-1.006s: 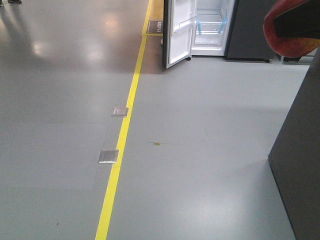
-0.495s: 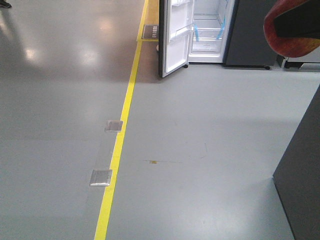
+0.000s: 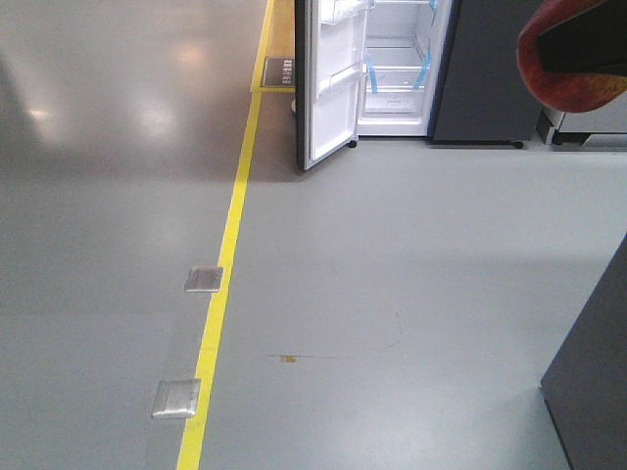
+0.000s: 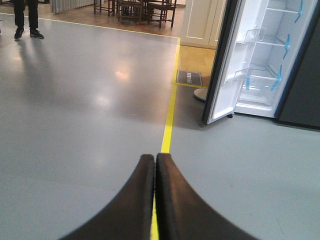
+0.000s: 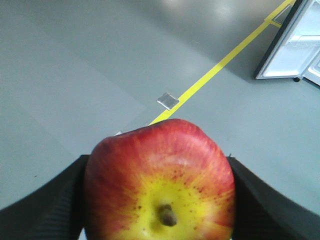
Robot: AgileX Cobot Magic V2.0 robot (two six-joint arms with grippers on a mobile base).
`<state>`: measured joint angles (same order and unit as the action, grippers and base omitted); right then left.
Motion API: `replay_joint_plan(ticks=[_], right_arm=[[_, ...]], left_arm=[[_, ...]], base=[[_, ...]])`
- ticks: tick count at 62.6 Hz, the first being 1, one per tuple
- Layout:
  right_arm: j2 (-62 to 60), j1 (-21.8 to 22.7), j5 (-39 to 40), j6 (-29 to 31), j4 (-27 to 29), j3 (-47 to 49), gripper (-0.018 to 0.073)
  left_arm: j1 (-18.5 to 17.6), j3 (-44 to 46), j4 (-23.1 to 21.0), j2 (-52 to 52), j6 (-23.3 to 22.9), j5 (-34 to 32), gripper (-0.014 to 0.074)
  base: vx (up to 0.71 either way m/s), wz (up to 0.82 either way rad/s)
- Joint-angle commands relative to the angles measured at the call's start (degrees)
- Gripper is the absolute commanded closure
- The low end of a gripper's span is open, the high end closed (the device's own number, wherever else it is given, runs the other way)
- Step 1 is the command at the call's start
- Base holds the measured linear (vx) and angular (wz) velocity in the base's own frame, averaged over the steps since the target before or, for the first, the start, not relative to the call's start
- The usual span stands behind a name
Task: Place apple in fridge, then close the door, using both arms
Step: 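Drive up to the refrigerator's open door, apple held in right gripper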
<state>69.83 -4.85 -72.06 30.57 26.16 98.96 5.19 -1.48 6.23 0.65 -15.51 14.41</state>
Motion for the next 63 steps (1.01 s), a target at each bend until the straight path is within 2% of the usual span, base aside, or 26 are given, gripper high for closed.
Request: replay_joint_plan(ticks=[1,63], right_arm=[[-1.0,0.2,3.7,0.0,1.7,1.8,0.0566],[-1.0,0.2,3.7,0.0,1.7,1.8,0.0566]], left_arm=[[-0.1,-1.6,-0.4,0.9,-0.4,-3.9,0.0603],[-0.1,-1.6,-0.4,0.9,-0.4,-3.9,0.0603]], base=[[0.31,-0.04],[0.30,-0.01]])
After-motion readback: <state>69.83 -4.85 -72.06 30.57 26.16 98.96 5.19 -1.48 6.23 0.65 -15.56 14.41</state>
